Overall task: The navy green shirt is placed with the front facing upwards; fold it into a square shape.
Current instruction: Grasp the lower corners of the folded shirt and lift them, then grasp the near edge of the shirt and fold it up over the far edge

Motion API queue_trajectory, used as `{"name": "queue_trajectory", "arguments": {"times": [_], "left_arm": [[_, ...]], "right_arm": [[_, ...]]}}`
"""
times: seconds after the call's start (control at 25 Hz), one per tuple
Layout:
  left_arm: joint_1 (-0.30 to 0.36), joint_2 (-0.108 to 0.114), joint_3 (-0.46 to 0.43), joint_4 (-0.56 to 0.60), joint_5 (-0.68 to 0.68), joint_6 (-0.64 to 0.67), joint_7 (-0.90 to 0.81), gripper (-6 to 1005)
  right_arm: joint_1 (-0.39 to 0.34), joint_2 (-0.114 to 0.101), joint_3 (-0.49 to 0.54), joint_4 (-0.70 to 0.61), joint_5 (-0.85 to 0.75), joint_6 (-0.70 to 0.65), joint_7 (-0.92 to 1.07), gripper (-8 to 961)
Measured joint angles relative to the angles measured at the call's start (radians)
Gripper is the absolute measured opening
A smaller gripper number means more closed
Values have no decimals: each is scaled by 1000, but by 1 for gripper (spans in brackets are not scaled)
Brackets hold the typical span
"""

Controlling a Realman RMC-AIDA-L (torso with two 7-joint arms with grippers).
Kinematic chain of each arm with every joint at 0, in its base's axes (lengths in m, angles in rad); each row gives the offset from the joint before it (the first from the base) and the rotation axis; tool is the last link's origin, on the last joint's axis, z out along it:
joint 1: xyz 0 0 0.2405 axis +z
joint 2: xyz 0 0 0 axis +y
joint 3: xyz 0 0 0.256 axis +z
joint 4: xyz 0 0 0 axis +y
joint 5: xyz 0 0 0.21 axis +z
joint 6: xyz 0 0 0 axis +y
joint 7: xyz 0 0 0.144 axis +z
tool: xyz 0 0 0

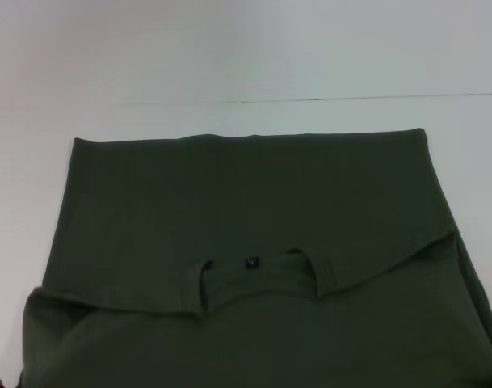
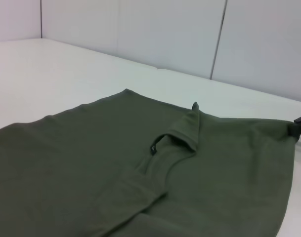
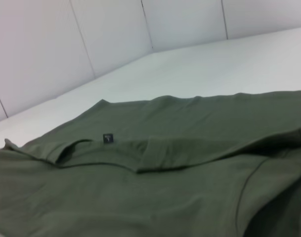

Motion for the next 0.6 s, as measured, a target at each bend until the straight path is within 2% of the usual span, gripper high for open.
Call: {"name": "queue_trajectory", "arguments": {"times": [0.2,0.32,0.6], "left_arm": [[-12,1,-25,1,-7,14,-9,33],[-36,7,-69,-13,-11,14,-27,33],[-125,26,-224,-82,-13,-19,-94,33]], "right_arm": [[6,-1,86,-25,1,-78,35,51],[47,-1,130,-67,2,-101,140,51],[164,-1,146,-132,1,-93,353,50]]}}
